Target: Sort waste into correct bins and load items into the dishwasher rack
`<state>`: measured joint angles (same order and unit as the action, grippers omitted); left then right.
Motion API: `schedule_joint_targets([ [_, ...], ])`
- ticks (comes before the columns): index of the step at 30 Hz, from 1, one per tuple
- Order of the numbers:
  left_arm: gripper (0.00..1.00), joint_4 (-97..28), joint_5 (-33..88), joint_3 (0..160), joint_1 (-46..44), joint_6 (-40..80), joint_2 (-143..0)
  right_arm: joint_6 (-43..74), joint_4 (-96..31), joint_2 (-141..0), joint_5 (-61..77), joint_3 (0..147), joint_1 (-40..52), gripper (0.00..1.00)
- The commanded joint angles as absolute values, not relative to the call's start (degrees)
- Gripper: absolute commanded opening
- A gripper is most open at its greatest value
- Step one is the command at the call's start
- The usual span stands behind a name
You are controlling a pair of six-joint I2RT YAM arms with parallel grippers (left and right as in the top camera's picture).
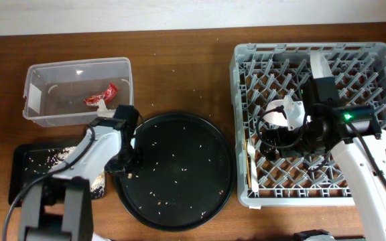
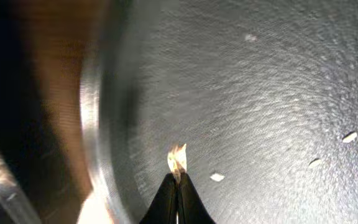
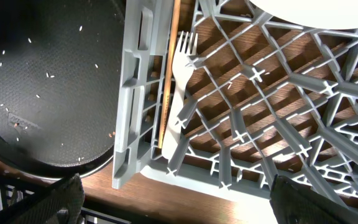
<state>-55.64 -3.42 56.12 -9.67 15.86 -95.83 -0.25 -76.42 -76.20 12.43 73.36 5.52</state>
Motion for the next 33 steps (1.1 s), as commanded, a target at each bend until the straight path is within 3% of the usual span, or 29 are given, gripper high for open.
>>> schedule_joint_targets([
  [1,0.01,-56.88,-6.28,57.71,-4.51,20.36,-88.42,-0.58,-76.49,-76.29,11.68,73.28,5.98,0.98],
  [10,0.02,-56.73,-6.35,57.69,12.32,20.36,-82.91,-0.58,-76.49,-76.29,11.7,73.28,5.98,0.98],
  [12,0.13,-56.38,-6.44,57.69,14.04,20.45,-82.91,-0.58,-76.49,-76.29,11.7,73.28,5.98,0.98],
  [15,0.47,-56.27,-6.46,57.69,15.57,21.21,-82.91,-0.58,-76.49,-76.29,11.68,73.28,5.98,0.98],
  [18,0.54,-56.29,-6.46,57.69,15.66,21.21,-82.91,-0.58,-76.49,-76.29,11.7,73.28,5.98,0.98],
  [22,0.55,-57.28,-3.77,58.52,15.64,21.17,-82.87,-0.58,-76.49,-76.29,11.7,73.28,5.98,0.98],
  [27,0.58,-59.07,0.21,63.46,10.48,15.31,-81.06,1.28,-75.46,-76.29,11.77,73.28,5.98,0.98],
  [33,0.82,-59.77,0.69,71.77,-5.98,6.31,-80.34,3.51,-68.1,-76.29,15.97,75.16,5.96,0.98],
])
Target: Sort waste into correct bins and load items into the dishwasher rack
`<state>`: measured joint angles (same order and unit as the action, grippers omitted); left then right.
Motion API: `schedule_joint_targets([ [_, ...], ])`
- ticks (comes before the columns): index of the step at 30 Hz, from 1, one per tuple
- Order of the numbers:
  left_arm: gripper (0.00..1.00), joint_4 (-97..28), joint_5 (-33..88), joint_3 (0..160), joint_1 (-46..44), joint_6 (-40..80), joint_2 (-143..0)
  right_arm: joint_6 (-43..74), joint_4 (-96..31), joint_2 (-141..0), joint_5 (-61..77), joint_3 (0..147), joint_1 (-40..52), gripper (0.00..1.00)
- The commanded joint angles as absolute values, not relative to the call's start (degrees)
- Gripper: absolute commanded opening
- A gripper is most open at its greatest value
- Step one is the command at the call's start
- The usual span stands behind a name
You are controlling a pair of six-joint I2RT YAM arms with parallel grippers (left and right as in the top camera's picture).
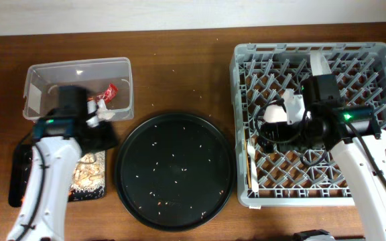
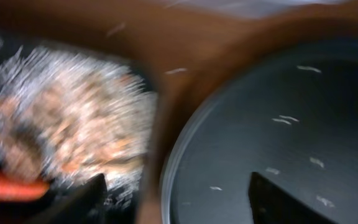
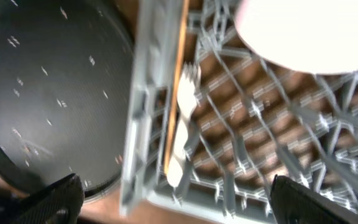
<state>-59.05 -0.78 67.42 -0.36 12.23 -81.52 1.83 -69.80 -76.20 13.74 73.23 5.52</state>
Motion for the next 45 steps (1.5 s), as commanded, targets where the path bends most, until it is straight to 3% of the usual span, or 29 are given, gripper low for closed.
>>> schedule_joint_targets([
  [1,0.82,-60.71,0.69,73.76,-7.09,6.31,-80.44,3.49,-67.81,-76.31,15.81,76.36,5.91,0.98],
  [4,0.87,-64.42,0.69,79.85,-7.16,6.28,-80.9,3.51,-68.14,-76.69,12.1,82.0,5.04,0.99],
  [6,0.99,-67.85,0.62,83.48,-6.33,6.28,-81.03,3.49,-69.63,-76.84,9.67,85.76,4.21,0.98],
  [12,0.99,-77.67,-1.34,87.0,-3.55,5.58,-78.0,3.49,-74.76,-73.49,6.76,89.27,2.11,0.98],
  [16,0.99,-72.97,-1.48,82.43,-3.57,4.45,-70.06,3.51,-72.97,-66.19,4.16,83.83,2.11,0.98],
  [21,0.99,-62.08,-2.57,67.55,-3.57,7.14,-50.04,3.51,-63.99,-46.44,2.57,69.36,2.11,0.98],
  [27,0.99,-58.83,-5.39,53.23,-3.57,9.58,-31.55,3.51,-62.52,-27.86,-0.45,57.36,2.17,0.98],
  [45,0.99,-64.4,-5.41,51.66,-3.57,9.56,-27.99,3.49,-65.89,-25.71,-0.49,56.47,2.17,0.98],
])
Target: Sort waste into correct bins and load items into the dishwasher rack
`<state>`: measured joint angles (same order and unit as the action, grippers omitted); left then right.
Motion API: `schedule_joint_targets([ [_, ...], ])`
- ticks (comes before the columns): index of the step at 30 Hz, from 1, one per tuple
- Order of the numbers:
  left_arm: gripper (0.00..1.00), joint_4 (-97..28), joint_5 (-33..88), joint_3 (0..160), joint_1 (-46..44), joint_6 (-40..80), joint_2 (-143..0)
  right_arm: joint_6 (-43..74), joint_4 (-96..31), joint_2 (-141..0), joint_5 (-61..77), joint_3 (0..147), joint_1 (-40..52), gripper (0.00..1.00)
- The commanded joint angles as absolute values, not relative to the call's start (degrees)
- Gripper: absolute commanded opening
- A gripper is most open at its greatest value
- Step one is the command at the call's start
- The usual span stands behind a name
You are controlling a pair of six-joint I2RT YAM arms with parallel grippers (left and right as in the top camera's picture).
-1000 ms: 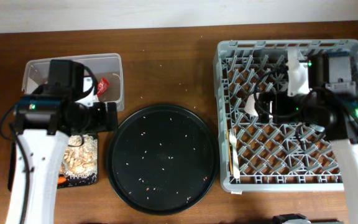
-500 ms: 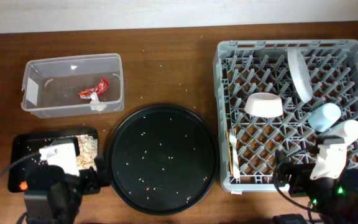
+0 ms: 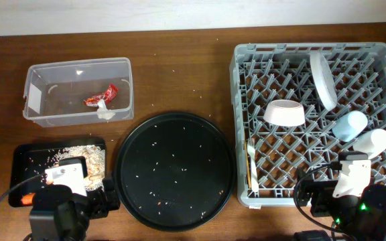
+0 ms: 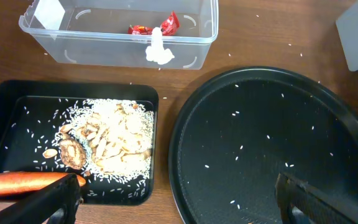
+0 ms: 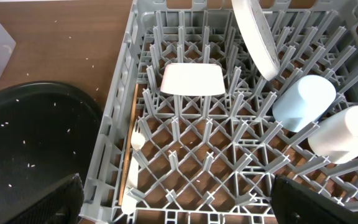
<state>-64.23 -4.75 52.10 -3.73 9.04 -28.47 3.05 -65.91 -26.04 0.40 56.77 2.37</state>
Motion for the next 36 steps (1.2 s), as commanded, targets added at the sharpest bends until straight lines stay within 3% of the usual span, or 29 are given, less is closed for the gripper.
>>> schedule_joint_targets([
  [1,0.99,-64.4,-5.41,51.66,-3.57,9.56,-27.99,3.49,-65.89,-25.71,-0.49,56.47,2.17,0.98],
  [8,0.99,-64.4,-5.41,51.66,-3.57,9.56,-27.99,3.4,-65.91,-24.08,-1.41,55.05,2.44,0.98],
  [13,0.99,-64.4,-5.41,51.66,-3.57,9.56,-27.99,3.36,-60.12,-14.24,-2.22,47.29,2.44,0.98],
  [18,0.99,-65.56,-5.43,51.66,-3.57,9.54,-27.99,3.31,-44.66,-0.23,-2.15,31.83,2.42,0.98],
  [31,0.99,-66.76,-5.41,51.66,-3.57,9.56,-27.99,2.63,8.62,-0.21,-1.78,0.82,-2.59,0.98],
  [36,0.99,-66.76,-5.41,51.66,-3.57,9.56,-27.99,-4.49,0.16,-0.21,0.6,0.32,-2.76,0.98],
])
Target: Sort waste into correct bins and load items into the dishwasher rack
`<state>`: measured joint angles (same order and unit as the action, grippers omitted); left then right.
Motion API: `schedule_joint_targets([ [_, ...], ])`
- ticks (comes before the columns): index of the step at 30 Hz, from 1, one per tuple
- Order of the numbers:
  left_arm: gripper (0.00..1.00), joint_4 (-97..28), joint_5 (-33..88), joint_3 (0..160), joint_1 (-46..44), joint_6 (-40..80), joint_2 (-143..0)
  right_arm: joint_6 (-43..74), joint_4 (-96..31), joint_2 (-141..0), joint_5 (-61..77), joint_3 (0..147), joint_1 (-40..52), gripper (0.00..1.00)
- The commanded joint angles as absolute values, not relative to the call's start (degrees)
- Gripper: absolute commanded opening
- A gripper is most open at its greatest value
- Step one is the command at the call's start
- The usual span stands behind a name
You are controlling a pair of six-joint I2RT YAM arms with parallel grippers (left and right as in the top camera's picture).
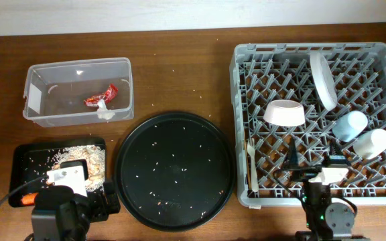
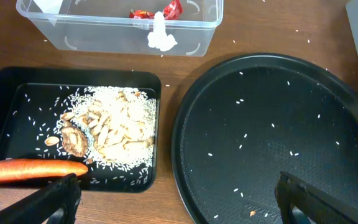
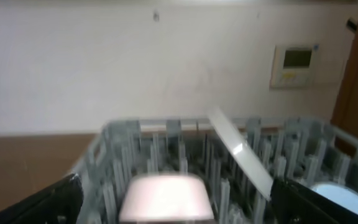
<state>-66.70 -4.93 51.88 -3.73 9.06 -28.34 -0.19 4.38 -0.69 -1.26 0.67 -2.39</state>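
The grey dishwasher rack (image 1: 241,127) on the right holds a white plate (image 1: 322,80), a white bowl (image 1: 284,112), two cups (image 1: 360,134) and a white fork (image 1: 252,164). A clear bin (image 1: 127,87) at far left contains a red wrapper (image 2: 169,9) and a white tissue (image 2: 160,38). The black food tray (image 2: 5,106) holds rice, scraps and a carrot (image 2: 33,169). My left gripper (image 2: 179,205) hangs open over the gap between that tray and the round black tray (image 1: 173,171). My right gripper (image 3: 179,205) is open, low at the rack's front, facing the blurred bowl (image 3: 163,196).
Rice grains lie scattered on the round tray and on the wooden table (image 1: 179,73). Both arms sit at the table's front edge, the left one (image 1: 62,214) below the food tray, the right one (image 1: 326,211) below the rack. A wall (image 3: 166,62) rises behind the rack.
My right wrist has tipped from looking down into the rack to looking level across it at the wall, and the arm has shifted left. The left gripper has barely moved.
First my left gripper was shut on a scrap at the round tray's left edge, my right one open over the rack by the bowl. Then the left was open beside the food tray. Later both arms were back at the front edge, open, the bowl standing in the rack.
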Motion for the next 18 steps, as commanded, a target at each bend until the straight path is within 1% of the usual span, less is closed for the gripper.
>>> schedule_joint_targets([
  [1,0.99,-66.76,-5.41,51.66,-3.57,9.56,-27.99,-4.45,-3.64,-0.21,0.93,0.32,-2.76,0.98],
  [18,0.99,-66.76,-5.41,51.66,-3.57,9.56,-27.99,-4.45,-4.54,-0.25,0.82,0.32,-2.66,0.98],
])
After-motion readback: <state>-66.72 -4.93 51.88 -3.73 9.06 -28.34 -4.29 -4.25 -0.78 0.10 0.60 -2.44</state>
